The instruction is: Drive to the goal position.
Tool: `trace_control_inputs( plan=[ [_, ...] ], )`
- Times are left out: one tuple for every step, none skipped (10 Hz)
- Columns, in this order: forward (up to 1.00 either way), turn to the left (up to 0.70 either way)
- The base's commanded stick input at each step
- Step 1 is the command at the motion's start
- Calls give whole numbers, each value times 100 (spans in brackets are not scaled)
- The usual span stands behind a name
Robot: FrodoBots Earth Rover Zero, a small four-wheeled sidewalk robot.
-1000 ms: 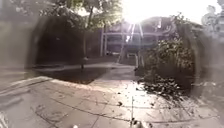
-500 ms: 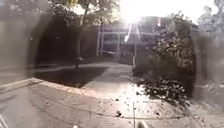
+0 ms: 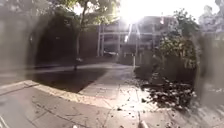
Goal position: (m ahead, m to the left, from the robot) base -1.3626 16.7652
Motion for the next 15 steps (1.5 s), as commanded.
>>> trace_control_inputs(
  plan=[
    [50, -50],
    [50, -50],
    [50, -50],
    [50, -50],
    [50, -38],
    [50, -10],
    [50, 0],
    [50, 0],
    [50, 0],
    [50, 0],
    [50, 0],
    [50, 0],
    [50, 0],
    [50, 0],
    [50, 0]
  ],
)
